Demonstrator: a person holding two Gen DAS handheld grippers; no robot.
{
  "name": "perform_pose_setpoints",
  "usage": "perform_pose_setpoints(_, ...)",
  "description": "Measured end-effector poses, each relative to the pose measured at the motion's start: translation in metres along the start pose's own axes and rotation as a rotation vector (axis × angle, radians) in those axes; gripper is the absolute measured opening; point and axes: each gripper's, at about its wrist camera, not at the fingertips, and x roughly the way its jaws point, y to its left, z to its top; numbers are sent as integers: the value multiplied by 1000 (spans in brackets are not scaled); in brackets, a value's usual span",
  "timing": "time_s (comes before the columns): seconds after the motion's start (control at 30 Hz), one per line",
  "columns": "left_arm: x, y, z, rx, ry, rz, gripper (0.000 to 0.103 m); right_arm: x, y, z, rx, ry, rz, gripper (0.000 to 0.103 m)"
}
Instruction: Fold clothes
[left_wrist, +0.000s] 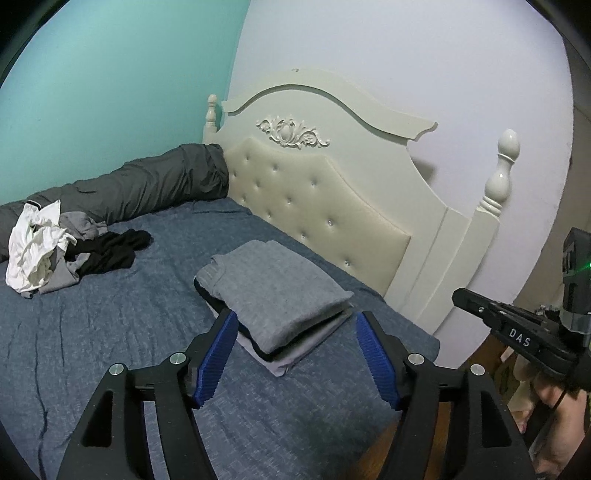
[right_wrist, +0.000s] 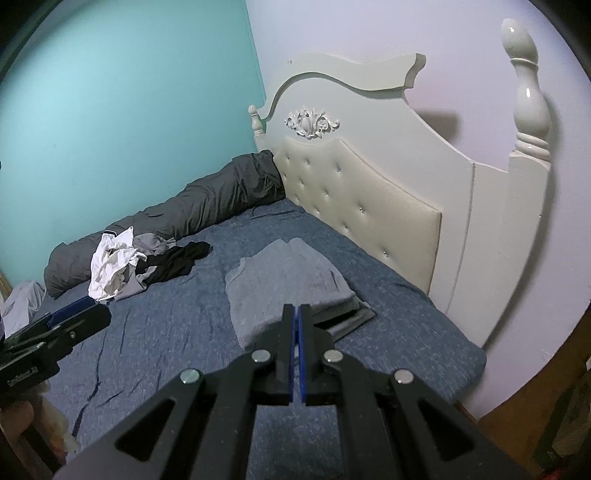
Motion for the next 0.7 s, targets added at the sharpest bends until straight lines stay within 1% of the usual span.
perform_pose_setpoints(0.13,-9,2,-8,-3,-4,4,78,-11,3,-8,1,-2,-8,3)
perform_pose_setpoints(0.23,-15,4,-15,-4,-5,2,82,-19,5,-15,3,-2,-16,7)
perform_pose_setpoints(0.33,-20,6,-21,-2,-5,0,85,-27,8,-22,15,-8,-15,14)
perform_pose_setpoints(0.43,-27,10,-28,-11,-8,0,88,-35,10,-30,32,-16,-6,30)
perform_pose_setpoints(0.47,-29,11,-29,-8,-9,3,88,-38,12,-32,30,-20,-5,41)
perform_pose_setpoints(0.5,-31,11,-31,-6,-9,5,88,-41,14,-34,28,-24,-5,47)
perform_pose_setpoints(0.6,-37,13,-35,-4,-10,6,90,-48,20,-39,26,-32,-7,51)
perform_pose_setpoints(0.63,-39,14,-36,-5,-13,3,92,-51,22,-41,24,-35,-11,53)
perform_pose_setpoints(0.67,-42,14,-37,-3,-19,2,95,-53,23,-42,22,-38,-14,57)
perform_pose_setpoints(0.7,-45,13,-38,4,-26,7,97,-56,25,-44,21,-41,-16,60)
